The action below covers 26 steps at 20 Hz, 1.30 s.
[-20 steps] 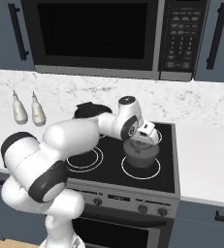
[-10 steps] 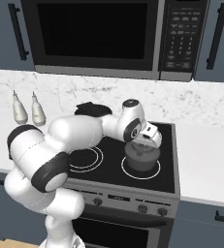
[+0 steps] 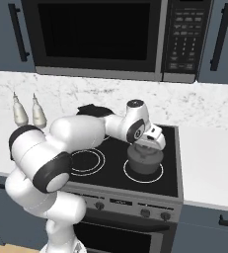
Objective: Pick the kettle from the counter and place it on a stove burner. Then turn the burner on.
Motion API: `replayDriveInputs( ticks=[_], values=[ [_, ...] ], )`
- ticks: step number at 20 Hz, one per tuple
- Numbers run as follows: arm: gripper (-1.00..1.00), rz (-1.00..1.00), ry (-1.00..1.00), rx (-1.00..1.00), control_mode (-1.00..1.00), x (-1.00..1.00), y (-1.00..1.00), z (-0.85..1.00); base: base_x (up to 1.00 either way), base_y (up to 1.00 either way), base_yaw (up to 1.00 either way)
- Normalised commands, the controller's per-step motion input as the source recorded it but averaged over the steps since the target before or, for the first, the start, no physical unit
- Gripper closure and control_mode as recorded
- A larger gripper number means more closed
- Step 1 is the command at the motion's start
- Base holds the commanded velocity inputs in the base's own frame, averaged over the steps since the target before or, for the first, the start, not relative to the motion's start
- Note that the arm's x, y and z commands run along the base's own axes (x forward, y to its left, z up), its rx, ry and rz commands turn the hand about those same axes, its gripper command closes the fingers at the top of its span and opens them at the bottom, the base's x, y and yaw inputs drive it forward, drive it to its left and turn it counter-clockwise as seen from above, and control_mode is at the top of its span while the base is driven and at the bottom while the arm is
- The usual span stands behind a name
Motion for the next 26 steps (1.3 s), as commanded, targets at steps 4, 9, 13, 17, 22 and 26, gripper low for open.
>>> replayDriveInputs(
  ticks=[4,9,13,17,22,26],
  values=[
    [-1.00,0.00,0.00,0.00,-1.00,0.00,0.00,0.01,0.00,0.00,0.00],
    [-1.00,0.00,-0.04,0.00,-1.00,0.00,0.00,0.19,0.00,0.00,0.00],
    [-1.00,0.00,-0.11,0.00,-1.00,-0.04,0.00,0.41,0.00,0.00,0.00],
    [-1.00,0.00,-0.22,0.00,-1.00,-0.49,0.13,0.56,0.00,0.00,0.00],
    [-1.00,0.01,-0.24,-0.02,-1.00,-0.97,0.31,0.31,0.00,0.00,0.00],
    [-1.00,0.06,-0.13,-0.11,-1.00,-0.95,0.67,0.02,0.00,0.00,0.00]
  ],
)
